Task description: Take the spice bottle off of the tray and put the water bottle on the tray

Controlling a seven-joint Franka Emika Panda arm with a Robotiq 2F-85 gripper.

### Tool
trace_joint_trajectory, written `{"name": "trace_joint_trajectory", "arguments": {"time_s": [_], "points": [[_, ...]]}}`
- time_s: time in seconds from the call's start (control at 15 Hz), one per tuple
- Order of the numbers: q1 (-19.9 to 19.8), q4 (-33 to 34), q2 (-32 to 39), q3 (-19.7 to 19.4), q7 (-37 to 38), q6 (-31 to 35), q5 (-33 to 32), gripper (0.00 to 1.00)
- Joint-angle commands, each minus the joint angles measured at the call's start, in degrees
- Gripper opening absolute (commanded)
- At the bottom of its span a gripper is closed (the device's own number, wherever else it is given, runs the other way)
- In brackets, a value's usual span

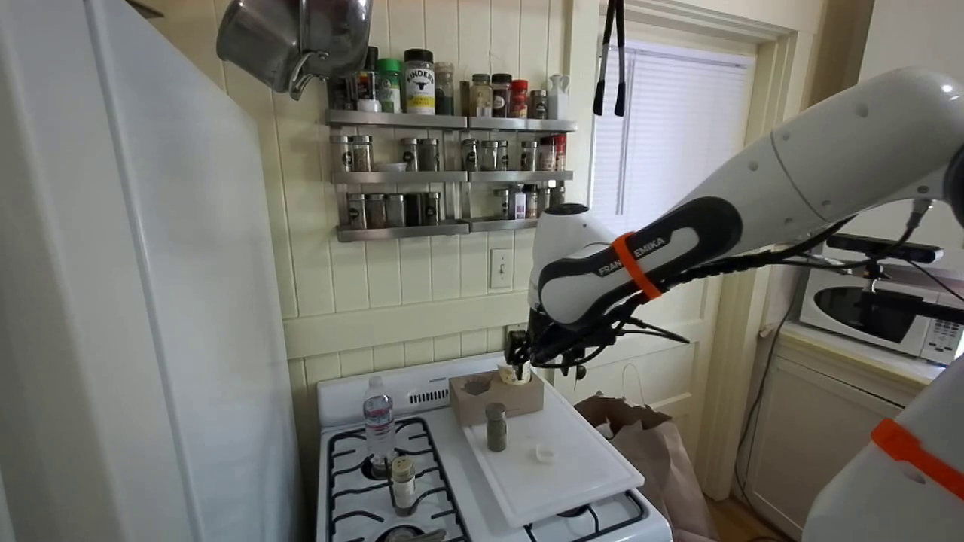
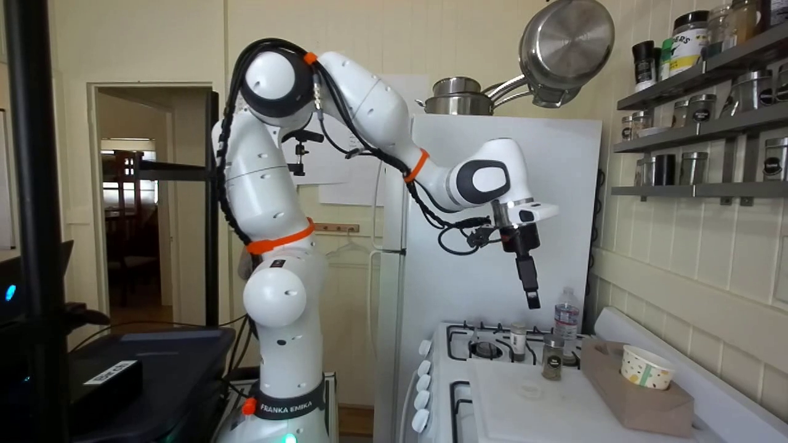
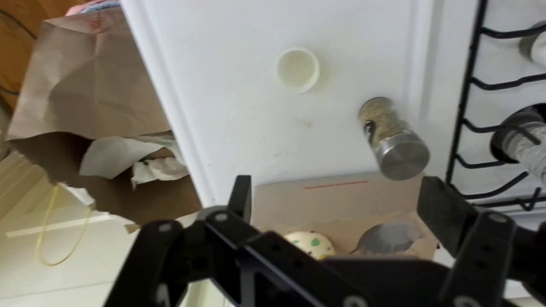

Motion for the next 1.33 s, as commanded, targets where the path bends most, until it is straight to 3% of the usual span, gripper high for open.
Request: {"name": "trace_joint_trajectory", "arguments": {"time_s": [0.0,0.07,0.13,0.27,0.33,0.73,1.27], "points": [[2.23,4.55,10.34,1.59,3.92,4.26,0.37,1.0],[2.25,5.62,11.09,1.89,5.47,2.17,-1.85,1.0],[3.28,2.54,7.48,0.3,3.11,3.26,-0.48,1.0],[3.83,4.34,10.39,0.2,3.97,3.25,-0.93,1.0],[4.62,3.97,11.23,-0.61,0.17,6.59,2.01,1.0],[6.18,5.87,18.74,-2.62,-1.4,15.4,5.77,1.0],[7.14,10.05,25.41,-5.54,-6.14,14.1,10.88,1.0]]}}
